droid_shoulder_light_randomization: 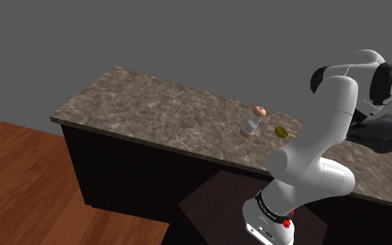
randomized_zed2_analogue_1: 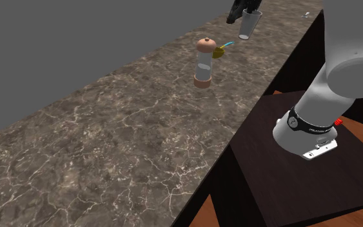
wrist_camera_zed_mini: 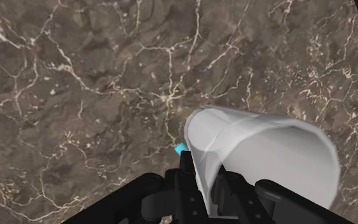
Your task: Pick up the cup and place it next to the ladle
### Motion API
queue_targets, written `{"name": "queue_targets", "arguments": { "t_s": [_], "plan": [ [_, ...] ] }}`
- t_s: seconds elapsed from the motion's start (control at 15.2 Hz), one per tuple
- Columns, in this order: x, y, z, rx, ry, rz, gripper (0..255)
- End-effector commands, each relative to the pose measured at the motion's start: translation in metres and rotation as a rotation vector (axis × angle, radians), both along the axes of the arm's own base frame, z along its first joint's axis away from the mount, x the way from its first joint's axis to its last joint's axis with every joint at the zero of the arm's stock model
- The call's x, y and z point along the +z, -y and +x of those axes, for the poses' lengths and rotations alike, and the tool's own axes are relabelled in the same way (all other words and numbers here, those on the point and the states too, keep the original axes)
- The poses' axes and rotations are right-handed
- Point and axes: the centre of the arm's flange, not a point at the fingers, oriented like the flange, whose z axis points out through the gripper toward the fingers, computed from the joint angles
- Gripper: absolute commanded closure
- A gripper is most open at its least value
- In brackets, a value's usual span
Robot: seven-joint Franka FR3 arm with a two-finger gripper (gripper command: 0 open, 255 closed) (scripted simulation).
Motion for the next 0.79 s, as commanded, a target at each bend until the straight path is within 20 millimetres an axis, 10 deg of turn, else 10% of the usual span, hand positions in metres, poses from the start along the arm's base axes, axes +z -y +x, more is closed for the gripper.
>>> {"name": "queue_targets", "arguments": {
  "t_s": [0.0, 0.66, 0.73],
  "plan": [
    [-0.01, 0.0, 0.001, 0.0, 0.0, 0.0, 255],
    [-0.026, 0.0, 0.001, 0.0, 0.0, 0.0, 255],
    [-0.026, 0.0, 0.001, 0.0, 0.0, 0.0, 0]
  ]
}}
